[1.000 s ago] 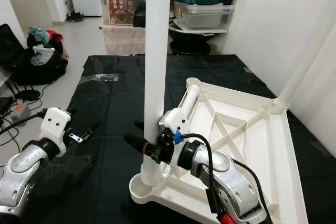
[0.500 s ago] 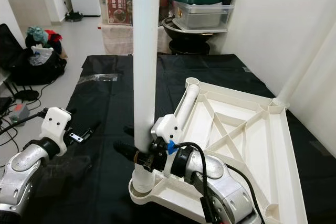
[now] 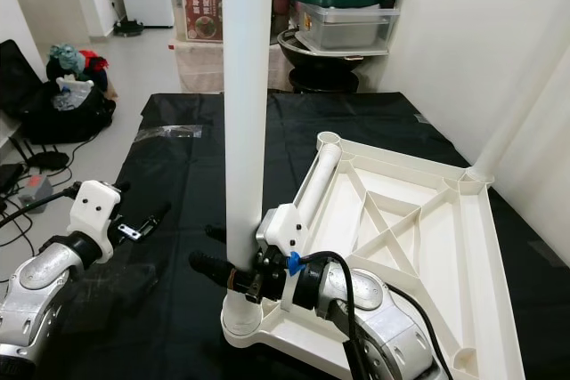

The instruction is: Building children table

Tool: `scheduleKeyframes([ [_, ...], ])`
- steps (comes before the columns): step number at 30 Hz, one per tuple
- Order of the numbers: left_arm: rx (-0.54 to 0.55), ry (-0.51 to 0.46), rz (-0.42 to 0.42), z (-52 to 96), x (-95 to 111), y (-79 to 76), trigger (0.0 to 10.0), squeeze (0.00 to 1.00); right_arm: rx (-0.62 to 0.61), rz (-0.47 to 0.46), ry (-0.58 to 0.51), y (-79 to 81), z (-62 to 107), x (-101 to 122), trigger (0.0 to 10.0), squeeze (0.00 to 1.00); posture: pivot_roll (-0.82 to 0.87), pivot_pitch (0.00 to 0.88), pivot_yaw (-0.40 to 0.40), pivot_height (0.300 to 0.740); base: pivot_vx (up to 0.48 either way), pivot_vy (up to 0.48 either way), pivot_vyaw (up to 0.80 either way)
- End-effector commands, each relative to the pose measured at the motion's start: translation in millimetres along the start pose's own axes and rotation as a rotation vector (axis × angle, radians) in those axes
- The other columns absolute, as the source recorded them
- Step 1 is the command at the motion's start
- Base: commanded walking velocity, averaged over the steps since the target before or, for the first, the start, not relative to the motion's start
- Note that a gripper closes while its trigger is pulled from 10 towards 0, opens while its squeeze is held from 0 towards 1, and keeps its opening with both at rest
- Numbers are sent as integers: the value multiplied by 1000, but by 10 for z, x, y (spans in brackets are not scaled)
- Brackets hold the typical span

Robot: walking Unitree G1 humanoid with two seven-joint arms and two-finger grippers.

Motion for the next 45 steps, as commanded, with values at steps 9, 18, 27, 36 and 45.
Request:
scheduleKeyframes([
  [9,20,18,11,42,-48,56,10000,0,99,-32,74,58,60,-197,10000,0,123,0,-81,740,0,0,0],
  [18,26,19,25,54,-62,48,10000,0,226,29,70,16,88,-179,10000,0,134,0,-93,740,0,0,0],
  [27,26,23,48,80,-87,15,10000,0,419,103,95,-9,48,-140,10000,0,151,0,-114,740,0,0,0],
  [36,28,25,69,87,-107,-14,10000,0,493,95,76,-8,-12,-127,10000,0,153,0,-126,740,0,0,0],
  [45,28,37,91,97,-151,-45,10000,0,295,9,19,-115,-106,-118,10000,0,138,0,-130,740,0,0,0],
])
Point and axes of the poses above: a point about 5 cm out from each wrist's last joint towards the gripper, its own z axis pointing back from the gripper into the wrist, its own x axis along the axis of the wrist's last joint, y = z × x, the point moved 3 cm from there along -z, pointing out of the wrist towards the gripper, and after that the axes turned 11 degrees about z, right-handed, at the moved point
